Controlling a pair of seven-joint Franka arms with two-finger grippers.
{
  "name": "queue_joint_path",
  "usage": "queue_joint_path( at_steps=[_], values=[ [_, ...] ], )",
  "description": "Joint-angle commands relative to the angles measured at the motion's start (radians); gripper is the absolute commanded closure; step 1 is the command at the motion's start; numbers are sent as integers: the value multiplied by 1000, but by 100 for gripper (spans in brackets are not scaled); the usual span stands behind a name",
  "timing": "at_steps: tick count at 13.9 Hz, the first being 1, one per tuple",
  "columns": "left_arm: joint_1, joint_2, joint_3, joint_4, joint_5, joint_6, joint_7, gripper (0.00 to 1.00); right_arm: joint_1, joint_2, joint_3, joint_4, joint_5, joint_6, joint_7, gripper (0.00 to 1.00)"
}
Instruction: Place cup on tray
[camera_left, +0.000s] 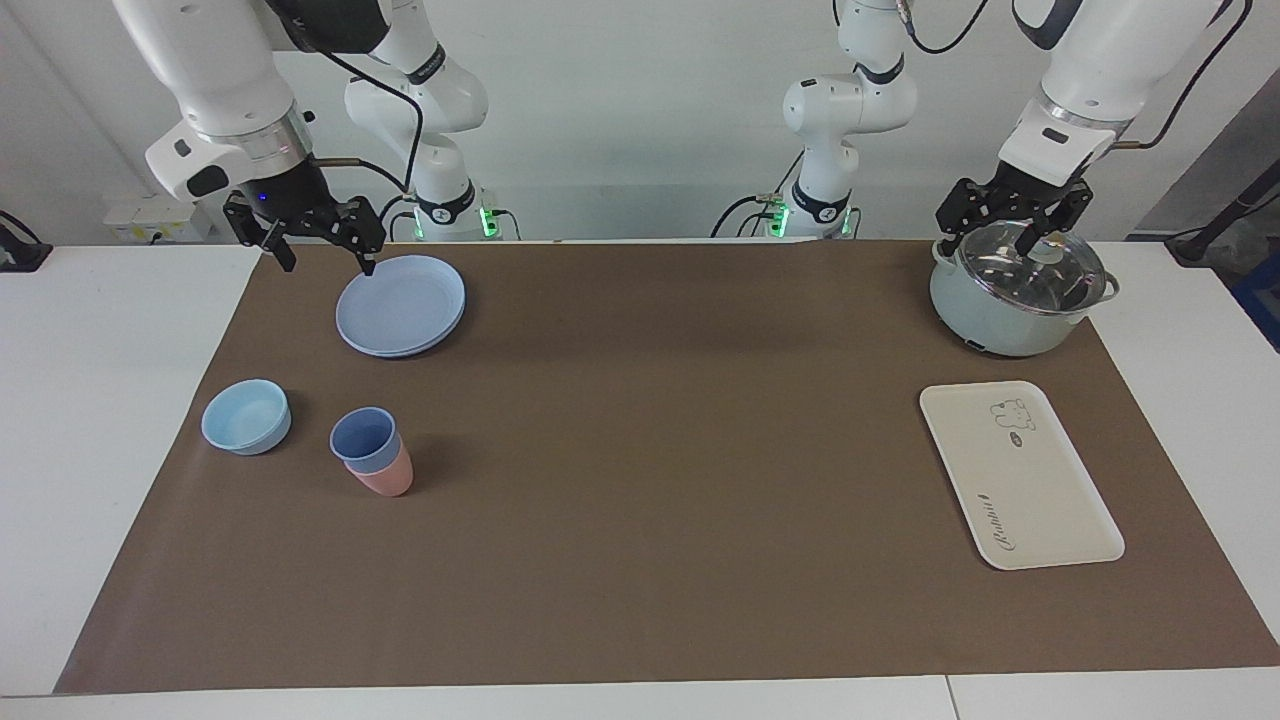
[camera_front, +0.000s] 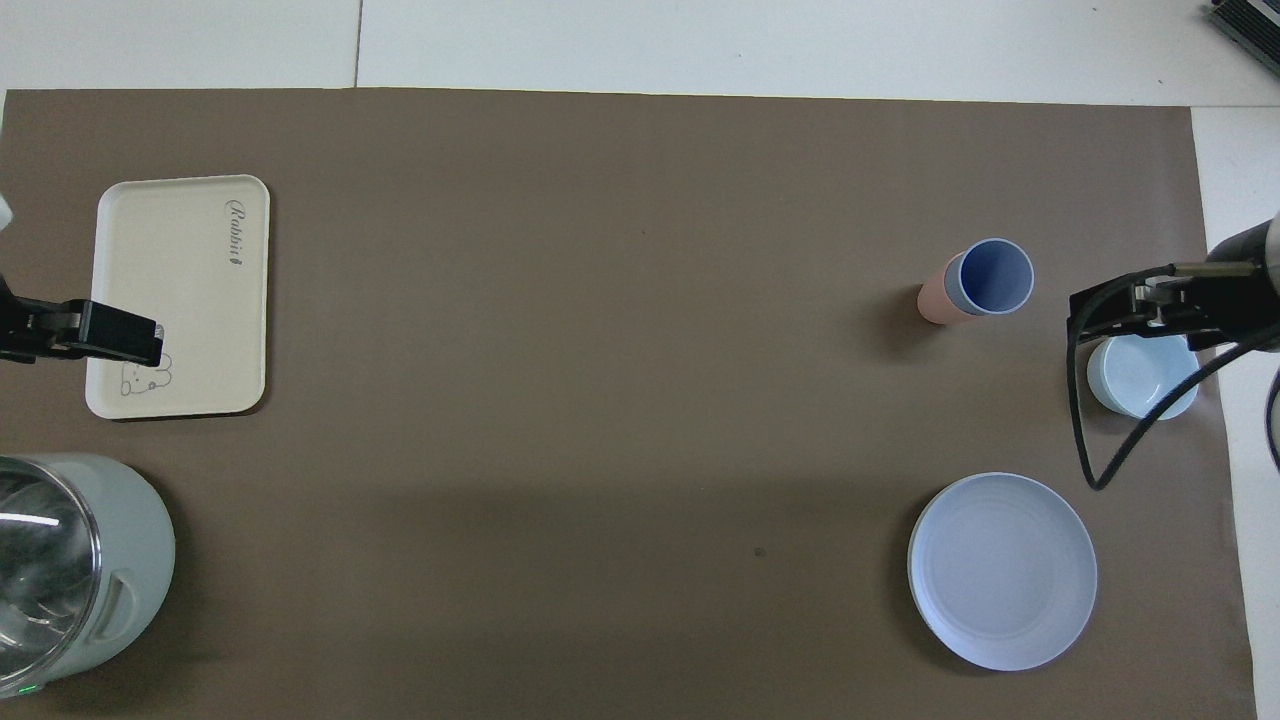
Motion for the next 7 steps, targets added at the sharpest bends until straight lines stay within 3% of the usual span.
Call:
queue_joint_path(
  at_steps=[1,7],
  values=[
    [10,-2,-4,-2,-11,-11,6,0,-3,-40,3,-48,18,15,15,0],
    [10,-2,-4,-2,-11,-11,6,0,-11,-57,3,-44,32,17,3,0]
  ],
)
